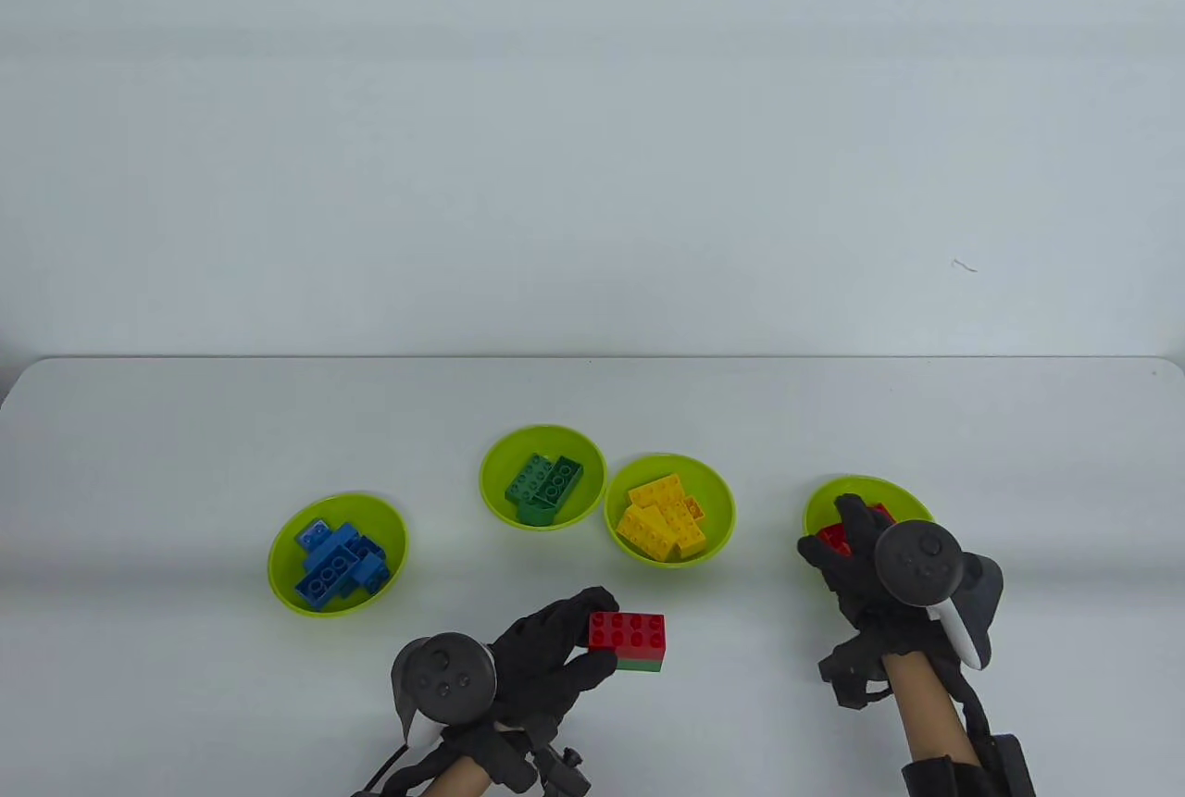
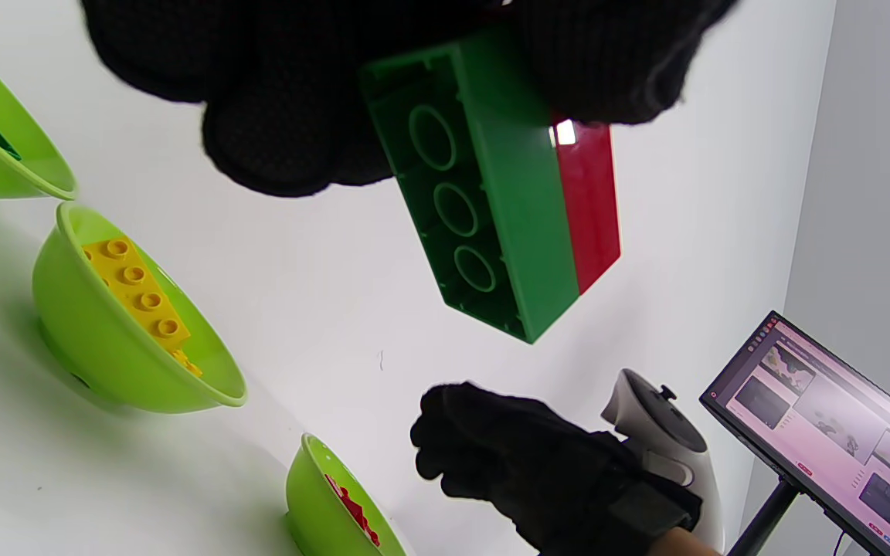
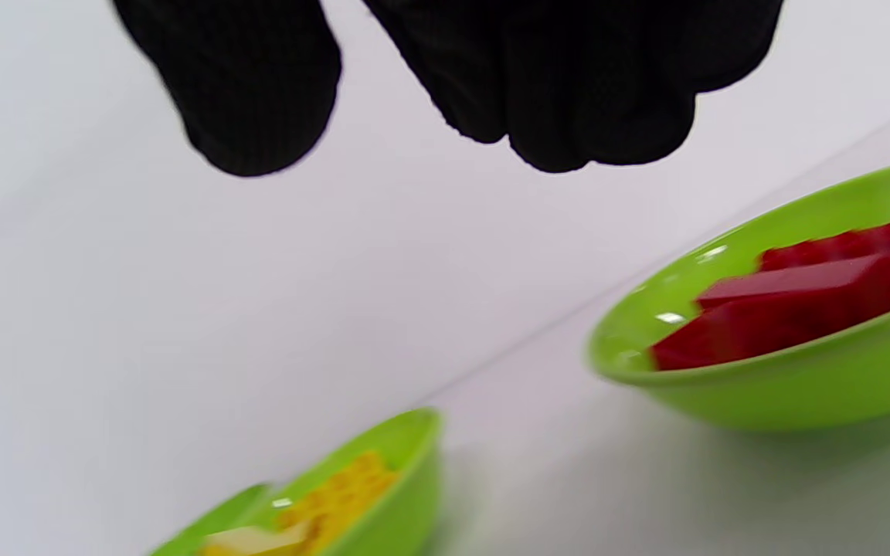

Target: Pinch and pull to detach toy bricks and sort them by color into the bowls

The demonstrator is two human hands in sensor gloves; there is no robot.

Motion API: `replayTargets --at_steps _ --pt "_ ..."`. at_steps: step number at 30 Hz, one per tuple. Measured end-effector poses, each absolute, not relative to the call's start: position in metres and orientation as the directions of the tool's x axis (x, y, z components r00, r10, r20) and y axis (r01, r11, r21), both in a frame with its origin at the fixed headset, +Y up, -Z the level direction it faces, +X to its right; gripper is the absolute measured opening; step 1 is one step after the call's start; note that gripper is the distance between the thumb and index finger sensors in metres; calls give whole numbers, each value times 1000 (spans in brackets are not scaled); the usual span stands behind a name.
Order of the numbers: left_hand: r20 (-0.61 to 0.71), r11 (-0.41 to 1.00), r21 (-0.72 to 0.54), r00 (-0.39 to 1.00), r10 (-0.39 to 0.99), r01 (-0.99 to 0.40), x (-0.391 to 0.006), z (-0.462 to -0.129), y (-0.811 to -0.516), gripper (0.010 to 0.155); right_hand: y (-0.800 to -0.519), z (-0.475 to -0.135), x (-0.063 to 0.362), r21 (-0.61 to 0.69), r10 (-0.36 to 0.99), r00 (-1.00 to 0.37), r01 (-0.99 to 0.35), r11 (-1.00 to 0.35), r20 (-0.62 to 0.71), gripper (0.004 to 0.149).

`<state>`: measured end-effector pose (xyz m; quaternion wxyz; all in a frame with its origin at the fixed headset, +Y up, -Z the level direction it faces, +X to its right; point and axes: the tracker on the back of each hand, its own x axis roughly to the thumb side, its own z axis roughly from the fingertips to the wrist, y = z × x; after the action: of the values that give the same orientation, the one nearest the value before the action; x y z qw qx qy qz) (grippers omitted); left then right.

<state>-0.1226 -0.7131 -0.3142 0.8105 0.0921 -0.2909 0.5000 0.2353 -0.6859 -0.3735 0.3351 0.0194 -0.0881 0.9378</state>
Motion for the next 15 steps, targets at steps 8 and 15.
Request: replayTargets --at_steps 8,15 --pt "563 470 -156 313 765 -869 -121 -313 -713 67 -672 -332 156 185 799 -451 -813 -552 397 76" --pt "564 453 -173 289 774 -875 -121 -312 -714 67 -683 -313 126 311 824 -361 -799 -515 436 73"
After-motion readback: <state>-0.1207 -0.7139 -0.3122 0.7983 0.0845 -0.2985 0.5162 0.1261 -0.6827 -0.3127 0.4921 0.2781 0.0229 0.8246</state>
